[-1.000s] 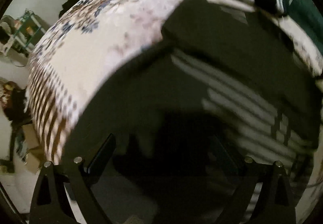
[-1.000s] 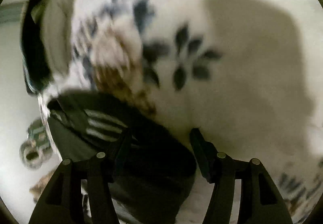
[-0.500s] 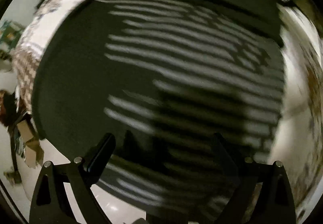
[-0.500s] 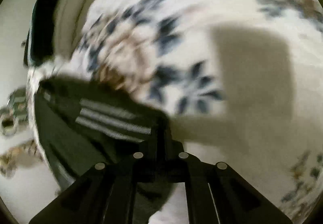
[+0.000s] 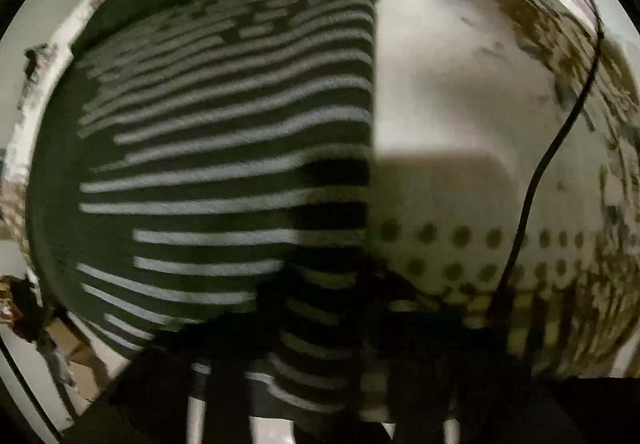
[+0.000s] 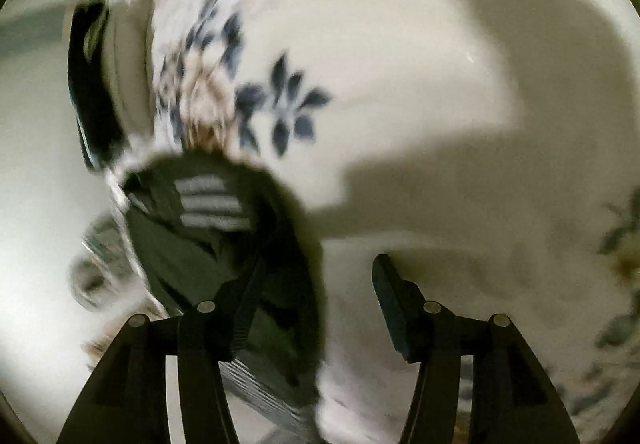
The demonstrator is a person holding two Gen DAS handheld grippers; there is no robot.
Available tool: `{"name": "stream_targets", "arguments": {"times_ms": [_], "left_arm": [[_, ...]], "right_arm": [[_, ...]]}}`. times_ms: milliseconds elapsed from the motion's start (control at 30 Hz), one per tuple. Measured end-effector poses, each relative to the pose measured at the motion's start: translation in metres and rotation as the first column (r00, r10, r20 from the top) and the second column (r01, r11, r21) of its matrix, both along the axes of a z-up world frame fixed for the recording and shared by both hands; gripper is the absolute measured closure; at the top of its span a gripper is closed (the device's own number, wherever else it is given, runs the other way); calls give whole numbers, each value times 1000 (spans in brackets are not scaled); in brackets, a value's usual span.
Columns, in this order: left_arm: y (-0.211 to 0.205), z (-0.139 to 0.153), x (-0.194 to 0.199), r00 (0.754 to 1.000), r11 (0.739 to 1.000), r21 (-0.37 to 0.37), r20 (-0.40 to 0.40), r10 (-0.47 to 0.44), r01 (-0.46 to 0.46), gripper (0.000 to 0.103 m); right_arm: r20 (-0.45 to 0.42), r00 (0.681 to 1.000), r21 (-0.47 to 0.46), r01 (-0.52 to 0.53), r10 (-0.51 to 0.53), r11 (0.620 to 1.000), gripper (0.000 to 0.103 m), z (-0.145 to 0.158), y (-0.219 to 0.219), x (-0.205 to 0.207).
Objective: Fold small clothes
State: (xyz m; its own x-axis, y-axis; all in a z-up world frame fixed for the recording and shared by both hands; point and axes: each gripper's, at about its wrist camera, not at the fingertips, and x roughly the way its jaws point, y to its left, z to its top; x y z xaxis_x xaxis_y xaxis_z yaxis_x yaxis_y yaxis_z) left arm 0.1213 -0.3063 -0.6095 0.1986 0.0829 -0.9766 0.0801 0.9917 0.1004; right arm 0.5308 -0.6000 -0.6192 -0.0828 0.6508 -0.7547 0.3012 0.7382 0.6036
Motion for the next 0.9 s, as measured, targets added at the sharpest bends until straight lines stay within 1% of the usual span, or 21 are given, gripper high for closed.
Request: {"name": "stream_targets", "arguments": {"times_ms": [33,67,100,167,200,267,300,367,400,433,500,533,600,633,667,700,767,800,833,867,900], "left_arm": [[3,3,0,1000,1000,-11,6,-5,5,93],[9,7,-1,1000,1000,-21,15,-7,8,96],[12,10,-3,1000,999,-36,22,-12,13,96],[21,17,-3,999,998,-56,32,-38,40,96],[22,19,-3,998,997,-58,35,-55,57,96],[25,25,-2,996,995,-66,39,-77,80,97],[21,29,-2,996,994,-70,39,-83,85,97],[4,39,-5,990,990,-58,57,-128,131,97],[-2,44,-9,988,988,-57,60,-142,145,97],[-5,45,-10,987,985,-69,54,-151,155,99],[-15,45,-16,986,984,-74,54,-159,163,99],[-18,40,-20,987,984,-84,47,-153,157,99],[-20,32,-23,992,988,-89,30,-121,123,99],[-15,29,-25,996,990,-107,20,-92,93,98],[-8,25,-23,999,988,-148,4,-50,50,97],[0,24,-23,1000,987,-160,-6,-16,15,93],[13,23,-25,998,978,-197,-25,59,-62,89],[18,25,-28,996,976,-198,-33,86,-90,77],[22,26,-34,993,974,-191,-45,113,-119,62],[24,27,-40,990,971,-195,-52,127,-135,55],[28,30,-51,988,967,-202,-60,143,-153,45]], "right_arm": [[17,997,88,75,-77,993,45,-6,-4,2],[22,992,135,119,-123,984,45,-11,-5,5],[16,987,159,153,-158,975,45,-18,-3,8],[-4,989,165,147,-149,975,45,-32,12,9],[-8,992,152,124,-124,981,47,-34,22,9],[22,999,88,28,-30,996,91,-29,45,7],[23,999,60,-34,32,998,95,-26,56,6],[126,987,-68,-88,96,994,96,-3,71,2],[163,981,-98,-92,107,991,96,9,72,2],[199,976,-124,-63,87,990,97,23,65,4],[202,979,-118,5,19,993,97,31,44,8],[184,983,-126,20,4,992,97,27,37,10],[165,986,-164,2,25,987,97,18,38,11],[139,989,-158,-28,50,987,96,11,45,11],[101,992,-139,-59,73,989,96,3,51,11],[97,992,-156,-62,78,986,95,1,53,12],[77,993,-132,-82,92,988,85,-1,56,15],[57,994,-112,-88,95,990,75,-2,59,15],[46,994,-103,-96,102,990,66,0,55,14],[47,993,-95,-102,107,990,61,2,54,12],[46,992,-83,-111,116,990,52,4,54,9]]}}
